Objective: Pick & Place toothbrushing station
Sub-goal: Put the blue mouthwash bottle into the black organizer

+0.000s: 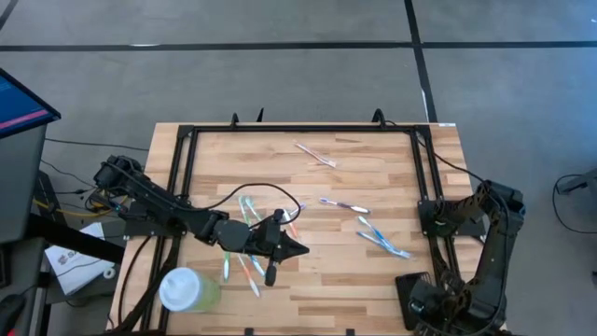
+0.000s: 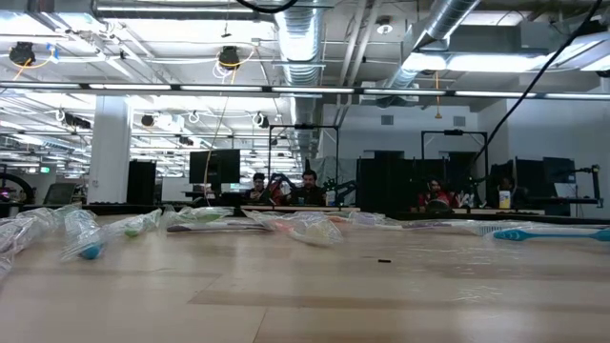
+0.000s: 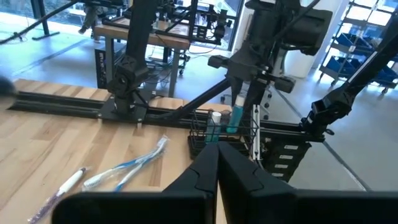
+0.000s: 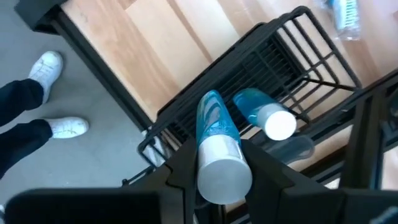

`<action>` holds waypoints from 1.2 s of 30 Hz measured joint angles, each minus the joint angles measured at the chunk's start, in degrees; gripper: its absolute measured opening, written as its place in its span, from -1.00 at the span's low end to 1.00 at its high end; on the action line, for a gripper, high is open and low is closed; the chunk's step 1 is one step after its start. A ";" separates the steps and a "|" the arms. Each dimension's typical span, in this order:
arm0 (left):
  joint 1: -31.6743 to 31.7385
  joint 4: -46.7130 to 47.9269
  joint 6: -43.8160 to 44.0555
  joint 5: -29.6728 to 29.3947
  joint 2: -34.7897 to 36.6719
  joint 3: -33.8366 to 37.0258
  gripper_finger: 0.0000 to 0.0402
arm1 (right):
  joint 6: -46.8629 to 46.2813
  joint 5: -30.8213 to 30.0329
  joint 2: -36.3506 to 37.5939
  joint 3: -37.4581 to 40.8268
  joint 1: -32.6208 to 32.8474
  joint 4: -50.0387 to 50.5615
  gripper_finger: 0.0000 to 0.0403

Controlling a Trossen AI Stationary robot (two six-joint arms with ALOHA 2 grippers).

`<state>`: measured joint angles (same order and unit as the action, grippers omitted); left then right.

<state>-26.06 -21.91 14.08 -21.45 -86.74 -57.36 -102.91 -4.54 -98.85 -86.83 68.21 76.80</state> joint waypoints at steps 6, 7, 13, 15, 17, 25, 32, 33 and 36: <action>0.00 -0.04 1.60 0.00 0.00 0.00 -1.00 | -0.01 -0.46 -0.29 0.01 -0.07 1.32 -0.56; 0.00 -0.02 1.60 0.02 0.00 0.00 -1.00 | 0.00 -0.47 -0.46 0.01 -0.10 1.15 -0.56; 0.00 -0.04 1.63 0.02 0.00 0.00 -1.00 | 1.40 0.17 -2.89 0.01 0.44 0.94 -0.56; 0.00 -0.04 1.63 0.04 0.00 0.00 -1.00 | 1.53 0.62 -3.51 0.01 0.43 0.68 -0.56; -0.01 -0.04 1.63 0.04 0.00 0.00 -1.00 | 1.51 1.18 -3.64 0.01 0.39 0.57 -0.56; -0.01 -0.07 1.65 0.04 0.00 0.00 -1.00 | 1.04 1.39 -3.60 0.01 0.24 1.00 -0.56; -0.01 -0.07 1.66 0.24 0.00 0.00 -1.00 | -1.27 1.97 -3.60 0.05 -0.74 0.81 -0.56; -0.02 -0.09 1.67 0.24 0.00 0.00 -1.00 | -1.26 1.98 -3.60 0.30 -0.95 0.79 -0.56; -0.01 -0.11 1.67 0.24 0.00 0.00 -1.00 | -0.81 1.99 -3.60 0.89 -1.21 0.78 -0.56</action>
<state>-26.08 -22.02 15.75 -21.21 -86.74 -57.36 -103.72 -2.55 -102.45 -85.95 67.00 77.58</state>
